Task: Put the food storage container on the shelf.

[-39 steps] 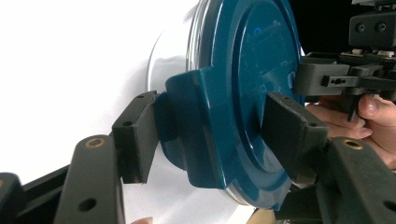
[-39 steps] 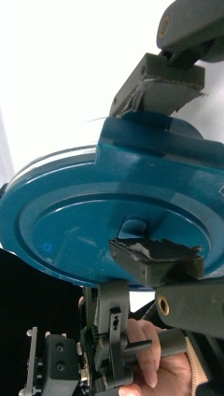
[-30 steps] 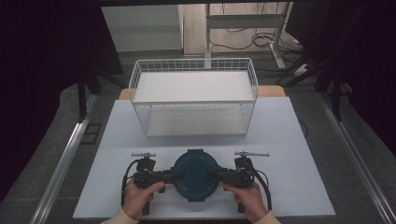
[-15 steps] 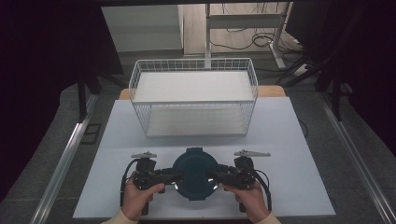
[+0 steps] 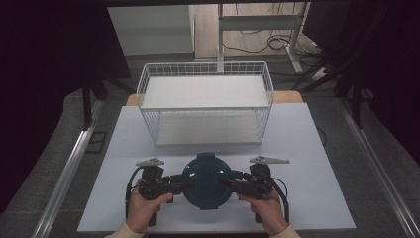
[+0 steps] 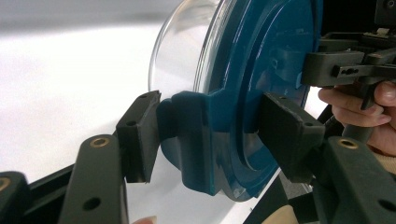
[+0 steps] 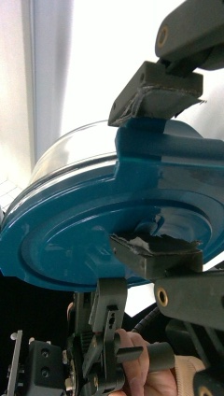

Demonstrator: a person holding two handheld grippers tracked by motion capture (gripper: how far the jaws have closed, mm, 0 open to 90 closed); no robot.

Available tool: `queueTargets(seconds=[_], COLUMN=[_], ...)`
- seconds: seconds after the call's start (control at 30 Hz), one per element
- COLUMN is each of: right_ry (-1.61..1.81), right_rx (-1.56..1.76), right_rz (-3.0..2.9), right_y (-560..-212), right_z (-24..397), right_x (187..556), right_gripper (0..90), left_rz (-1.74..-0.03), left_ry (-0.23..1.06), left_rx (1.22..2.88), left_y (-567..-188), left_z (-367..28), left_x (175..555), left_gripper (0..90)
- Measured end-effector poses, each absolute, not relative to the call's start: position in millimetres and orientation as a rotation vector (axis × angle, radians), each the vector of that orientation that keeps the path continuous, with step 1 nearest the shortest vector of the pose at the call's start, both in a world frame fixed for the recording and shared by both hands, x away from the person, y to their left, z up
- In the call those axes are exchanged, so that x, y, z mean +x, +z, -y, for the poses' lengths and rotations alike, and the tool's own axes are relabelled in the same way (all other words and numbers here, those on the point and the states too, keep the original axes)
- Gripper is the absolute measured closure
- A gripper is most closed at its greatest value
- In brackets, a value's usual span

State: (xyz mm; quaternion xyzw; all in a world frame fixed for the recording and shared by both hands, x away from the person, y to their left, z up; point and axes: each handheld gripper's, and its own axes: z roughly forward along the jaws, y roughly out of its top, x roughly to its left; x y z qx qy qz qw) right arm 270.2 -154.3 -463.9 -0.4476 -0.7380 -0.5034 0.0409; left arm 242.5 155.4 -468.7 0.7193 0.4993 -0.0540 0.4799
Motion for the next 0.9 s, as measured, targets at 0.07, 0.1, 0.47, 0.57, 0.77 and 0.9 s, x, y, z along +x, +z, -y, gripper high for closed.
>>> queueTargets(seconds=[0.07,0.1,0.47,0.57,0.77,0.9], right_ry=[-1.545,-1.553,-1.57,-1.572,-1.597,-1.605], right_rx=[-1.37,-1.368,-1.352,-1.343,-1.331,-1.32], right_rz=[2.261,2.264,2.272,2.279,2.291,2.308], right_y=[-463,-460,-450,-448,-436,-425], right_z=[154,155,155,154,154,152], right_x=[270,271,273,274,278,284], right_gripper=[36.7,36.8,36.9,36.9,37.0,37.0], left_rz=[-1.212,-1.206,-1.177,-1.173,-1.155,-1.146], left_ry=[-0.127,-0.123,-0.099,-0.093,-0.07,-0.061], left_rx=[1.757,1.757,1.763,1.764,1.759,1.747], left_y=[-466,-464,-453,-450,-438,-429], left_z=[-156,-156,-157,-157,-158,-160], left_x=[243,244,247,248,253,258], left_gripper=[40.8,40.8,41.2,41.2,41.2,41.2])
